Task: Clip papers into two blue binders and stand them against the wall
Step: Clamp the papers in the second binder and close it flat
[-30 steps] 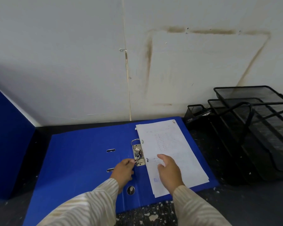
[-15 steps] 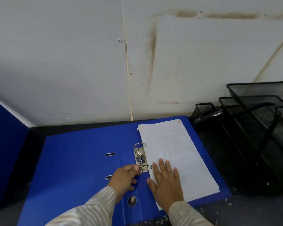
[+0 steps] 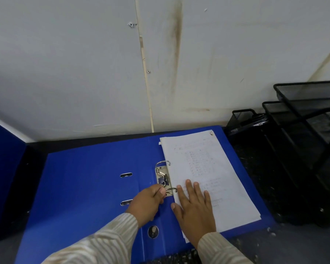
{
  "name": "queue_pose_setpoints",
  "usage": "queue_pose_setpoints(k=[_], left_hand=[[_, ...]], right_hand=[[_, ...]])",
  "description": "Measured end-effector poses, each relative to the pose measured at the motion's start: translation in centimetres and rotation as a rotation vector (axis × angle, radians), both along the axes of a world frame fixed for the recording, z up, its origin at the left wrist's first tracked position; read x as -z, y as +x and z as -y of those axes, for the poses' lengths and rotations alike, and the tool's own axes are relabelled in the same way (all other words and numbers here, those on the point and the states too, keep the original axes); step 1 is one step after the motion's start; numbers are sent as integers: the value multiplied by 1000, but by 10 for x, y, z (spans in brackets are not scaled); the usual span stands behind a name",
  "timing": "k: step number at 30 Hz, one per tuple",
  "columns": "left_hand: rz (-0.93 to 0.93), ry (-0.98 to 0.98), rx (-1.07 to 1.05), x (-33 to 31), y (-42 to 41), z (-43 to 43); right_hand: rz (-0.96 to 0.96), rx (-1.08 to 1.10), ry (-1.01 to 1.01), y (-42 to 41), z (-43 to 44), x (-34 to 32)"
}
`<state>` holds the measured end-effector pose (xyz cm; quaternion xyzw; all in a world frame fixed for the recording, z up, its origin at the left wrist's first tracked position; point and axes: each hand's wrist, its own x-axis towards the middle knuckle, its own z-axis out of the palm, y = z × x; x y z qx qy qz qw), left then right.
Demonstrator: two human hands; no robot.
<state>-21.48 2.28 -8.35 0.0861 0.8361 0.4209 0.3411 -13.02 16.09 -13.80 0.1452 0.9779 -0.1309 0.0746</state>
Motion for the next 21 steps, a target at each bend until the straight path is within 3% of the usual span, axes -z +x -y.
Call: queue_pose_setpoints(k=[3,8,13,21], left_hand=[[101,152,-86,1,-5,7],[167,371,-368,4,-25,2],[168,379,-434,4,-43,-14],[270,366,-414,10,-59,-16]], right_hand=[[-51,-11,-92,-3,-2,-11],[-347,209,-588,-25,-8,-32],[-275,23,-402,-68,-13,-24],[-169,-27,-220,-85,-24,-5]])
